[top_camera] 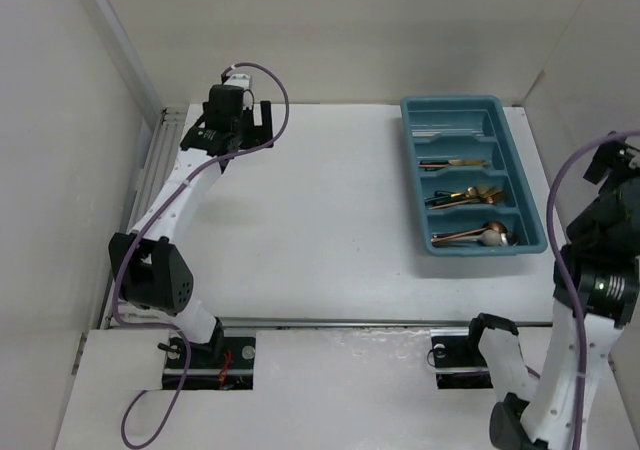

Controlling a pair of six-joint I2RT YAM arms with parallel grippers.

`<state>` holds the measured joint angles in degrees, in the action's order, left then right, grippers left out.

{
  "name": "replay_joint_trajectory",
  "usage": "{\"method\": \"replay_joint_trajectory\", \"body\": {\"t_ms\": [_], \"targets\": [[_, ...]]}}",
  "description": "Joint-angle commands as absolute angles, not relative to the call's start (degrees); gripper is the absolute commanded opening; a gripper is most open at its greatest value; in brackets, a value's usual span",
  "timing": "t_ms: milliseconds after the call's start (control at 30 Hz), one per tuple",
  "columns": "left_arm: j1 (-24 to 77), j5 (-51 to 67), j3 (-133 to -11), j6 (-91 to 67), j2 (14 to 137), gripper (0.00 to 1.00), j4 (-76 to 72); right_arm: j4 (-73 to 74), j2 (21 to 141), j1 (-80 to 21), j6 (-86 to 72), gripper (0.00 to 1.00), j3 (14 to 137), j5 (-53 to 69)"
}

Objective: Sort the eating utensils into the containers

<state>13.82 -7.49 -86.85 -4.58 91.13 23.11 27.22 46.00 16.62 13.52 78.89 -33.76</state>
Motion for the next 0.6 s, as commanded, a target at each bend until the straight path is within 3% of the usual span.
{"method": "replay_joint_trajectory", "body": {"t_ms": [0,167,567], "targets": [[13.97,-3.69,-85.09,-5.88,87.37,1.00,18.81,20.93,40.55,16.44,18.89,1.00,73.40,-35.69],[13.97,-3.16,-85.08,-5.89,87.36,1.00,18.29,19.34,37.88,16.44,19.42,1.00,70.93,-30.06],[15.03,-2.64,-82.45,-6.94,85.08,1.00,17.67,19.25,39.11,16.44,17.49,1.00,74.00,-31.29]]}}
